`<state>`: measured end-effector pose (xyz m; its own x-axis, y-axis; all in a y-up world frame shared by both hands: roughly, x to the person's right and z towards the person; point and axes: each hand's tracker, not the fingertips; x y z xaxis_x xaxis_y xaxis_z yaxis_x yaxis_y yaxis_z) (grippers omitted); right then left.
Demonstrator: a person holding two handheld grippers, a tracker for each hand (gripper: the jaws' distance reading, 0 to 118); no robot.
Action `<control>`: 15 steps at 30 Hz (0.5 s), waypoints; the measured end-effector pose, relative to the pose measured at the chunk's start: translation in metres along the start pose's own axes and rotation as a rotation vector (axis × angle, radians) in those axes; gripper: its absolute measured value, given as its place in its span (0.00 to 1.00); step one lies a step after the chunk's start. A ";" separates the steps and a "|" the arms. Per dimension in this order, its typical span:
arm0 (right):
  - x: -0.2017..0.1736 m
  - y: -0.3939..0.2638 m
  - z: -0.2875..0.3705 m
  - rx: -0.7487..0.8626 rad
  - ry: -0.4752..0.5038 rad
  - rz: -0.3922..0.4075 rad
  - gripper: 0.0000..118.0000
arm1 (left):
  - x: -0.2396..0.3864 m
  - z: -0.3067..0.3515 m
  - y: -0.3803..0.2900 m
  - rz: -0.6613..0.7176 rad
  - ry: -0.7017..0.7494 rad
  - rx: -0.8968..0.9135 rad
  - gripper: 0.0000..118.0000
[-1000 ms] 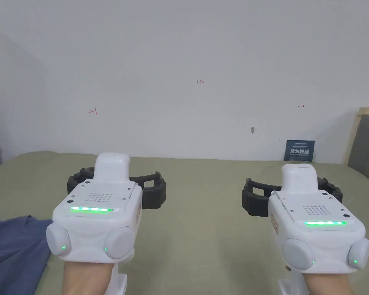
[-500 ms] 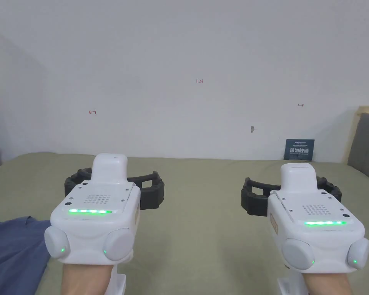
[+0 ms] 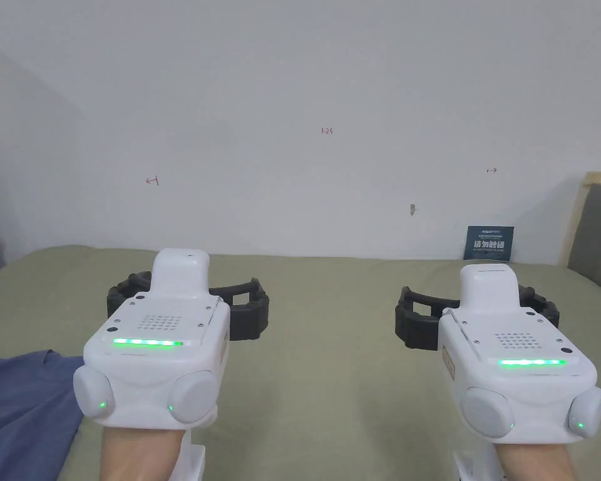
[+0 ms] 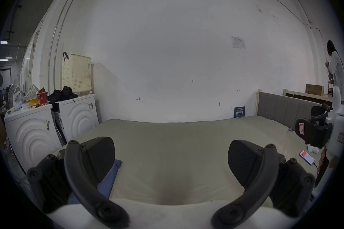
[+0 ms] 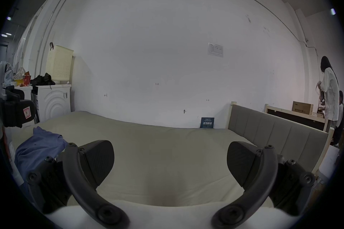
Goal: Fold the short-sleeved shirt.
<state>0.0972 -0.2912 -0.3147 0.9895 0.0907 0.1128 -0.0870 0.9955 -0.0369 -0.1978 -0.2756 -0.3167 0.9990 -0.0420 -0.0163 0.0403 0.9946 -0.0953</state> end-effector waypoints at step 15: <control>0.002 -0.002 -0.002 -0.010 -0.001 -0.003 1.00 | 0.001 0.000 0.001 0.000 -0.008 -0.004 1.00</control>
<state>0.0994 -0.2930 -0.3161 0.9896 0.0881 0.1138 -0.0833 0.9954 -0.0464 -0.1965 -0.2749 -0.3164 0.9991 -0.0410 -0.0080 0.0400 0.9942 -0.0993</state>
